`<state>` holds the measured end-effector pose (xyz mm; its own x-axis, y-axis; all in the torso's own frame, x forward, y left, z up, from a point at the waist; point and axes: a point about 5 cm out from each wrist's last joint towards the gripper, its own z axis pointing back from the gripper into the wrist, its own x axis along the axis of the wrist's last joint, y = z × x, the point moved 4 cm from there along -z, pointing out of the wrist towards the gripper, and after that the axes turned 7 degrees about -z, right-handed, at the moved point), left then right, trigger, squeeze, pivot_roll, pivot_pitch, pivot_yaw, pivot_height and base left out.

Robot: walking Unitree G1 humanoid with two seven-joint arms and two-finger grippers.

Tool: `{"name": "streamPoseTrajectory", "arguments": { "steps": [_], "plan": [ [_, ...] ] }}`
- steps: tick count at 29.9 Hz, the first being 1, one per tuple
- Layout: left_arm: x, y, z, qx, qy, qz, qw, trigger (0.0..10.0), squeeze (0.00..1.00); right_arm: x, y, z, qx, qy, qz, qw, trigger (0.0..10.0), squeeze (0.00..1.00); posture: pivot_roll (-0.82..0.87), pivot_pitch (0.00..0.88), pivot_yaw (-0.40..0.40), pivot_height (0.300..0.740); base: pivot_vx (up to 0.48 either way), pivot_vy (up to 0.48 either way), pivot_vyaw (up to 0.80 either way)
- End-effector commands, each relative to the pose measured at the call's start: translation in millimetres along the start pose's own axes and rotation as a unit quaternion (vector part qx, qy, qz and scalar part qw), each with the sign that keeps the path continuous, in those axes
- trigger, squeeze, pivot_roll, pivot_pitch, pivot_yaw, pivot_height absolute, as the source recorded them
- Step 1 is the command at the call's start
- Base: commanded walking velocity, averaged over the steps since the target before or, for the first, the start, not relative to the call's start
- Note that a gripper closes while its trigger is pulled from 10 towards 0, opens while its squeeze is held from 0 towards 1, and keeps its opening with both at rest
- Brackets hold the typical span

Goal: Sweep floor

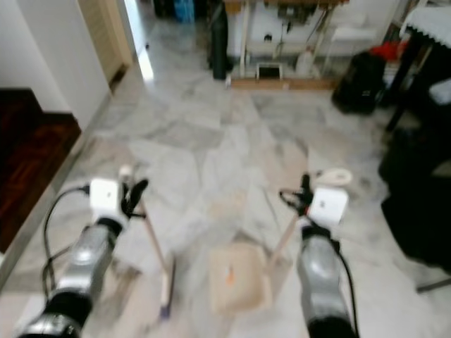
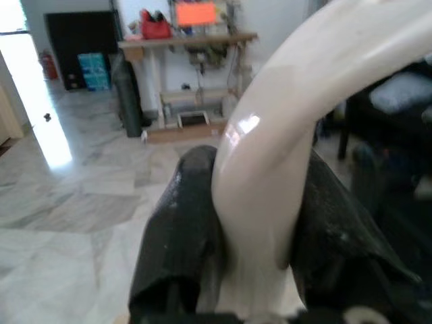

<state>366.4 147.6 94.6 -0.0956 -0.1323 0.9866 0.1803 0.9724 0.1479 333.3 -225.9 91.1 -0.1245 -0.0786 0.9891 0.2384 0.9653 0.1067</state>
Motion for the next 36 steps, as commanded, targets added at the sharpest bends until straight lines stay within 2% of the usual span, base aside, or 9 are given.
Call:
{"name": "streamPoseTrajectory", "arguments": {
  "steps": [1,10,29,36],
  "plan": [
    [7.4,9.6,-2.1,0.008,-0.014,-0.008,1.0,10.0,0.0,13.6,13.2,-5.4,0.015,-0.027,-0.009,0.999,10.0,0.0,-0.1,0.0,-0.001,0.74,0.364,0.0,0.0],
    [8.9,12.8,-3.6,0.005,-0.015,-0.014,1.0,10.0,0.0,10.4,16.3,-3.9,0.014,-0.024,-0.014,1.0,10.0,0.0,-0.11,0.0,0.014,0.74,0.365,0.0,0.0],
    [9.2,9.6,-5.3,-0.006,-0.014,-0.016,1.0,10.0,0.0,12.7,16.1,-4.4,0.011,-0.029,-0.017,0.999,10.0,0.0,-0.09,0.0,0.018,0.74,0.365,0.0,0.0],
    [12.9,16.2,-4.9,0.008,-0.021,-0.018,1.0,10.0,0.0,8.6,18.9,-5.4,0.013,-0.021,-0.023,0.999,10.0,0.0,-0.05,0.0,0.004,0.74,0.363,0.0,0.0]
  ]
}}
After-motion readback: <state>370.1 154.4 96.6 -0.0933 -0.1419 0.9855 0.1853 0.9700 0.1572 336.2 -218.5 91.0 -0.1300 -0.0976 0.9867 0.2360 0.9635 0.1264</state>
